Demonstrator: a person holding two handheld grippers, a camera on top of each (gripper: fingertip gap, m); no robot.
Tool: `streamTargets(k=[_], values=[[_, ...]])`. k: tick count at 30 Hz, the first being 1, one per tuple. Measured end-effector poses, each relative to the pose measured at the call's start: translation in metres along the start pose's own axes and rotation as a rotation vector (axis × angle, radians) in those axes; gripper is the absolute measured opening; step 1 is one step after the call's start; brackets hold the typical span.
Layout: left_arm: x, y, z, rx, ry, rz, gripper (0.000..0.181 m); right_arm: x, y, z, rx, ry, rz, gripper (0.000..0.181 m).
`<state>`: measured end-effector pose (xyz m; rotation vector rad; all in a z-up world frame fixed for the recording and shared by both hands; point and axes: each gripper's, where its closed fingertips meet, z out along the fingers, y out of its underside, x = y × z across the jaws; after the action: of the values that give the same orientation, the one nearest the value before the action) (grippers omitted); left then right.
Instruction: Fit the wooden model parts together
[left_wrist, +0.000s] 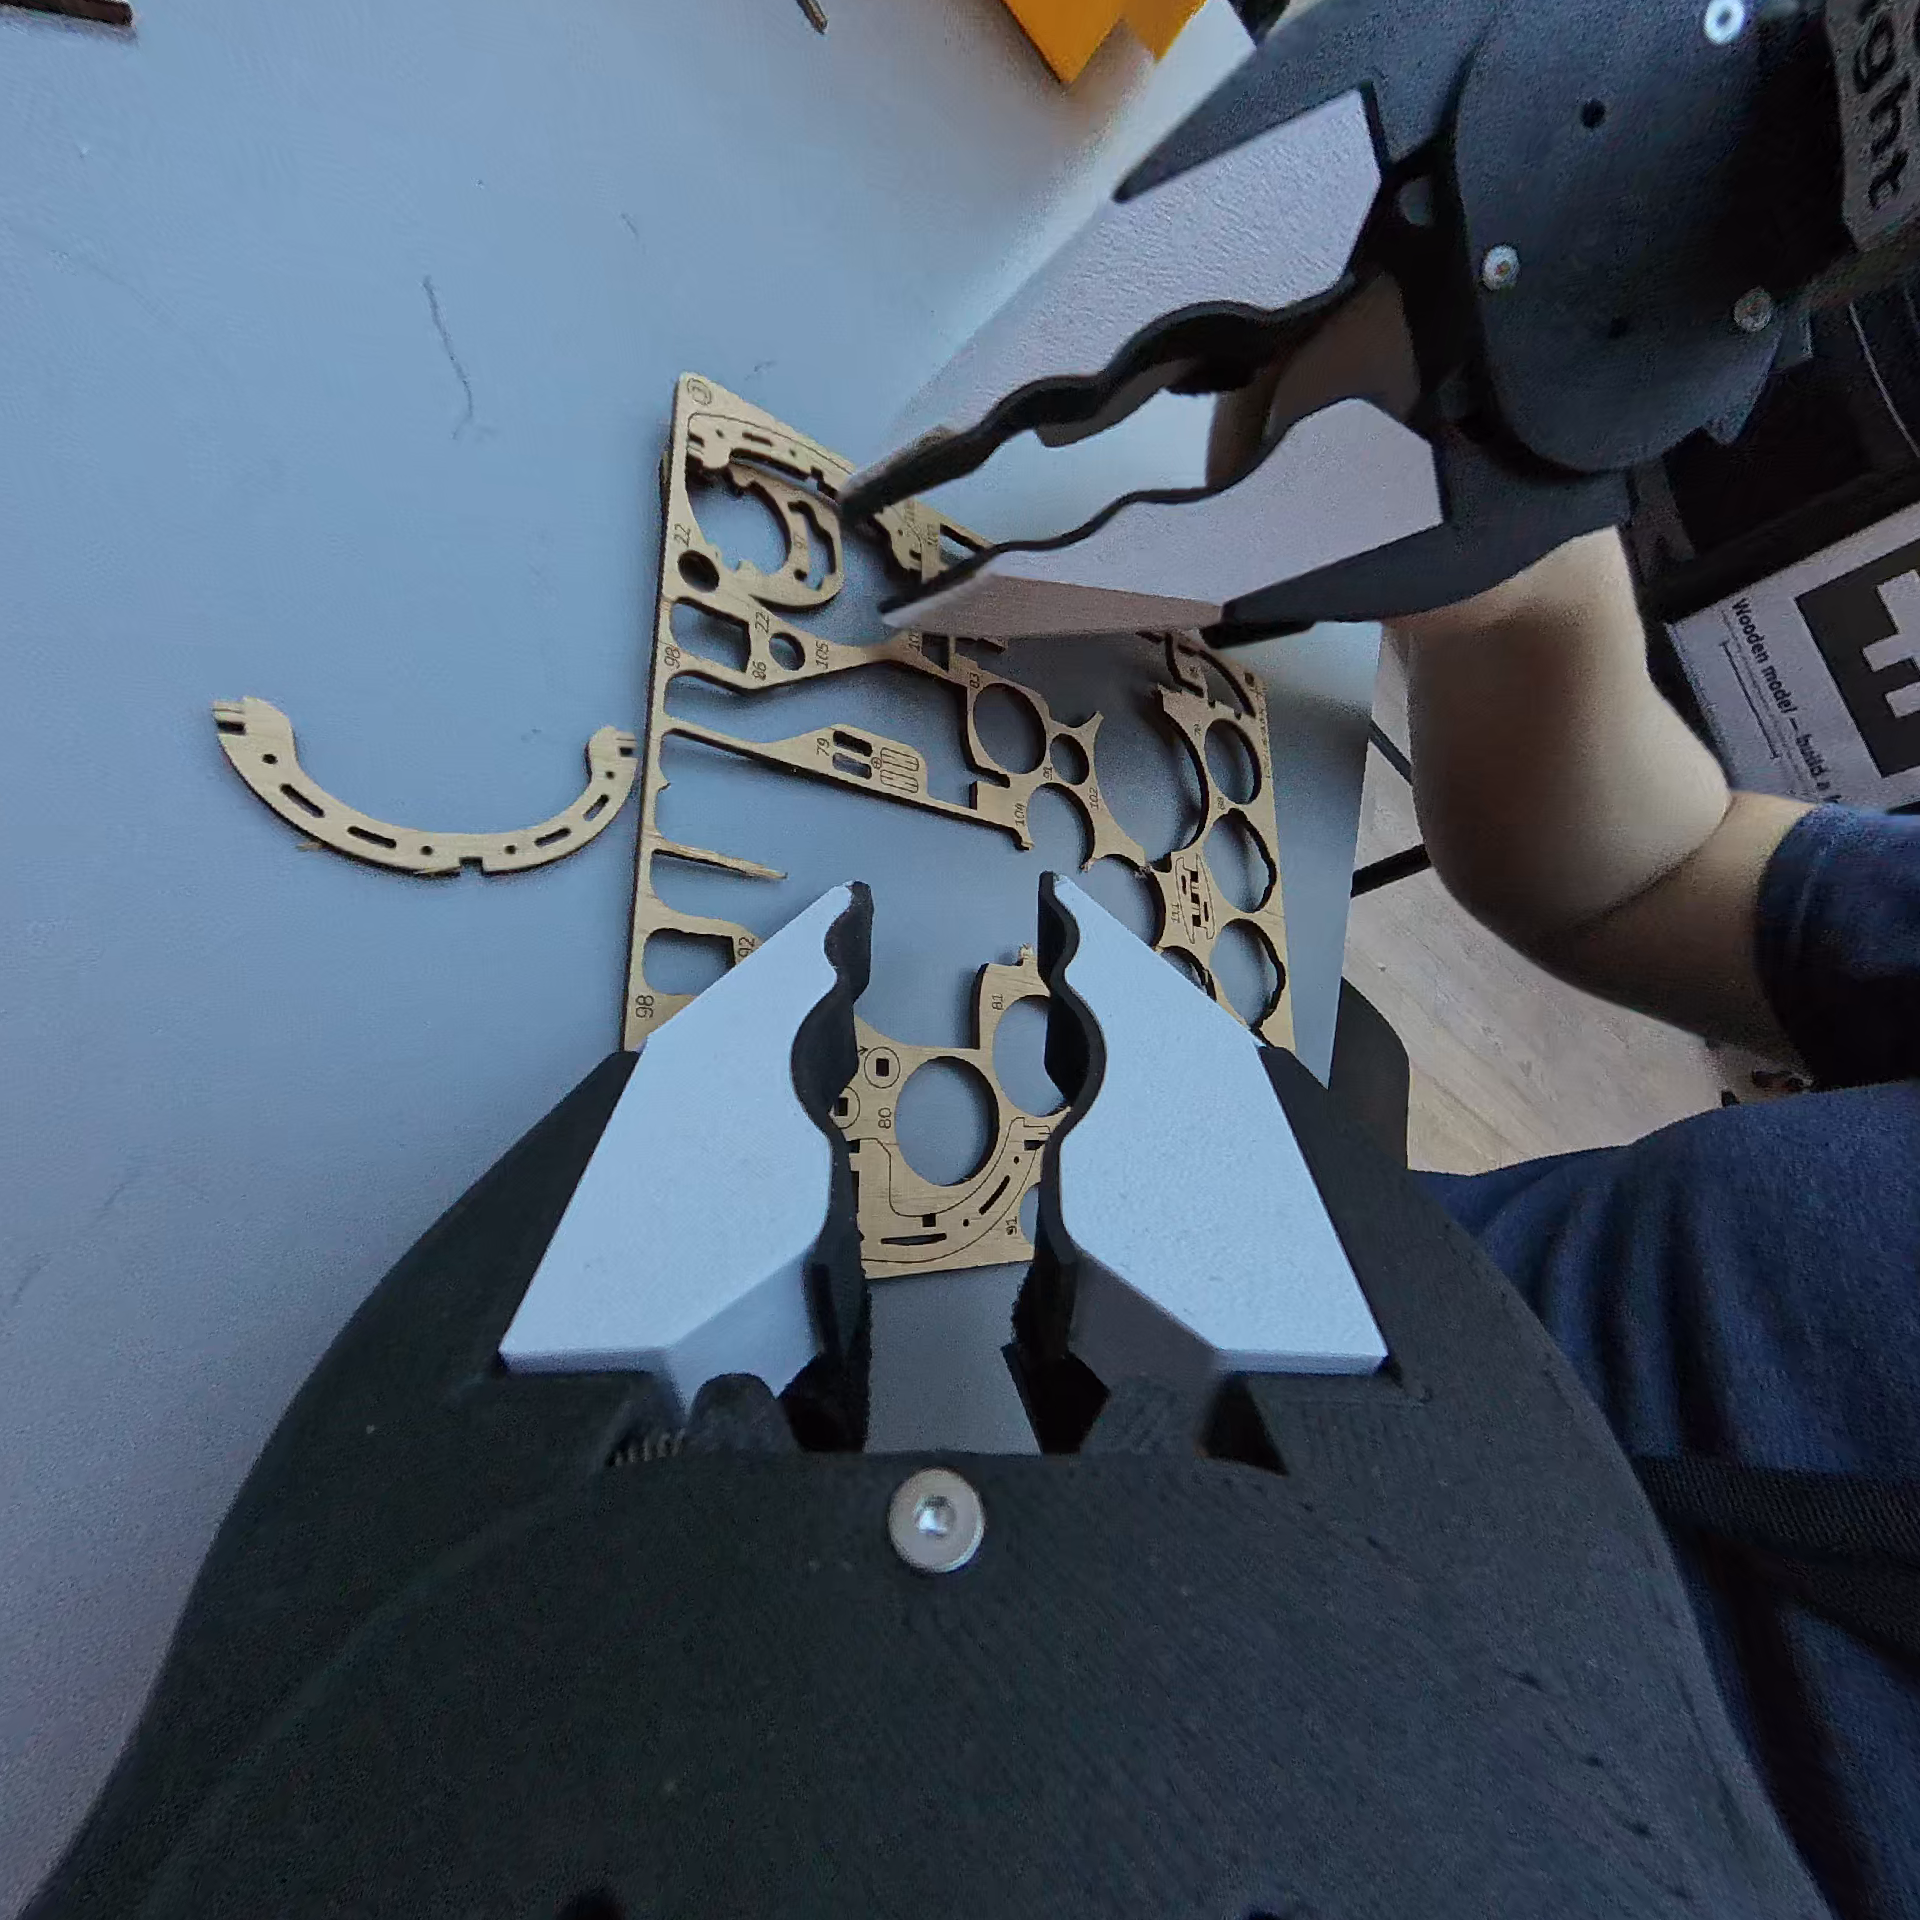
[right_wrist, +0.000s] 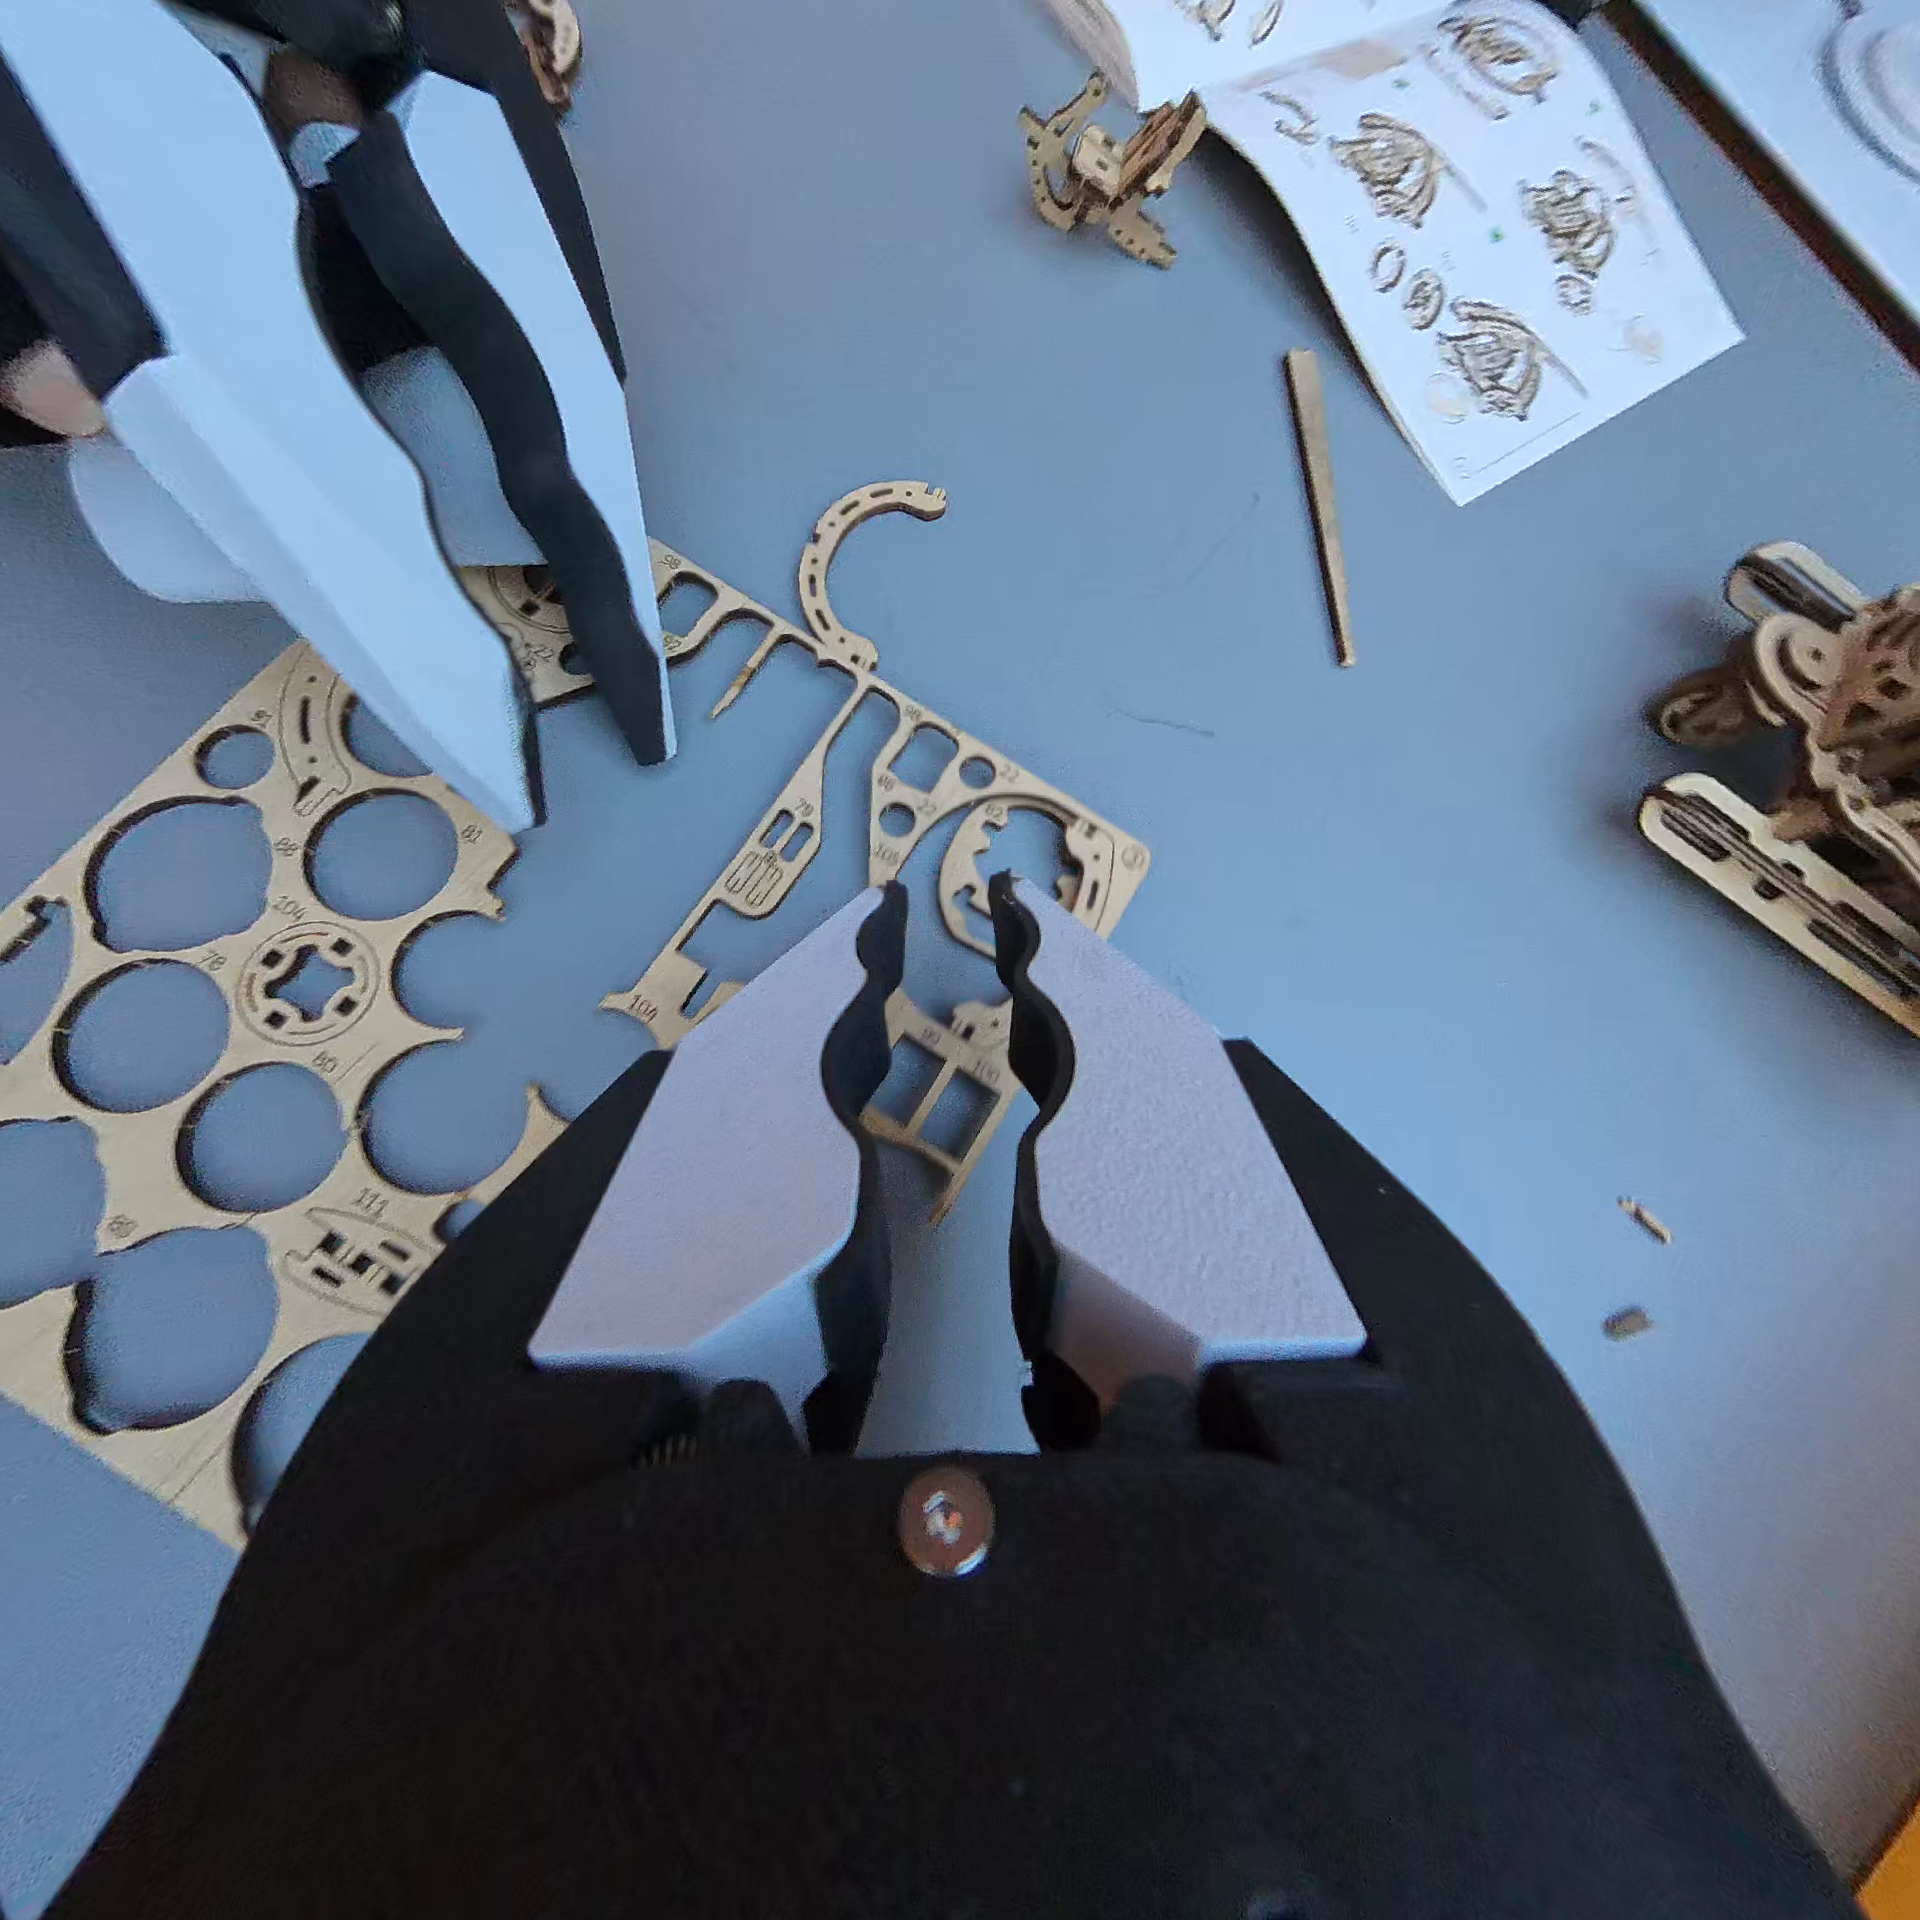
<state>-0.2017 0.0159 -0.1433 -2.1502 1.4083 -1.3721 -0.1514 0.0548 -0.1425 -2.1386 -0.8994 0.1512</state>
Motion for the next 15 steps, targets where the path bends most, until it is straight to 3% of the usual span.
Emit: streamTargets(k=[1, 10, 15], values=[[0.000, 0.000, 0.001, -0.005, -0.003, 0.004, 0.031, 0.001, 0.000, 0.005, -0.017, -0.028, -0.009, 0.016], [0.004, 0.001, 0.002, 0.004, 0.010, -0.002, 0.029, 0.000, 0.006, 0.018, -0.193, -0.302, 0.037, 0.010], [0.004, 0.002, 0.003, -0.015, 0.003, 0.005, 0.029, -0.005, 0.005, 0.009, -0.236, -0.553, 0.272, 0.008]])
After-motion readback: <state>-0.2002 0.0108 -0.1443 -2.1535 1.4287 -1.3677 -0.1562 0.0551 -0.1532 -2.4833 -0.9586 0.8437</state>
